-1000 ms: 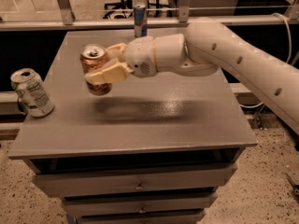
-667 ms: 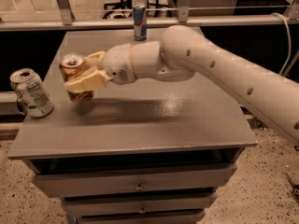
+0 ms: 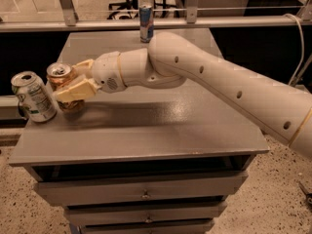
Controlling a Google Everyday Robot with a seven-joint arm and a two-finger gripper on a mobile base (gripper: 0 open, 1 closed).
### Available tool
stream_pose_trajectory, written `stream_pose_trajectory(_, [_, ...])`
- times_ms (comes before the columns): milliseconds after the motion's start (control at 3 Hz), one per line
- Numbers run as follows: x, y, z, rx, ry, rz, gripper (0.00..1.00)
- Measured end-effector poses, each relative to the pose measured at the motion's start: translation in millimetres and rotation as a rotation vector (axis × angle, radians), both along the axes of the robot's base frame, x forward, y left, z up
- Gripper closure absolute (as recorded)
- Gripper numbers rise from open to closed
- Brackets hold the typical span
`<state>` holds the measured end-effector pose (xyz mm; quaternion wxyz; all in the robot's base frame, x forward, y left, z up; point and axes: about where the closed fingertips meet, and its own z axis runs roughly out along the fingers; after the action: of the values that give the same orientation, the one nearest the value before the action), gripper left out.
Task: Move orange can near 7up can
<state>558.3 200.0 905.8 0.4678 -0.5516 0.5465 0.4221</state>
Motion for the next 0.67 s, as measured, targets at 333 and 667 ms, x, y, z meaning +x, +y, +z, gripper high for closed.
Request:
stream_pose_trajectory(333, [-1.5, 11.9, -5.6, -0.012, 0.001, 0.005, 0.51])
stream_pose_trajectory(667, [-2.0, 15.9, -8.2, -0.015, 0.003, 0.004, 0.28])
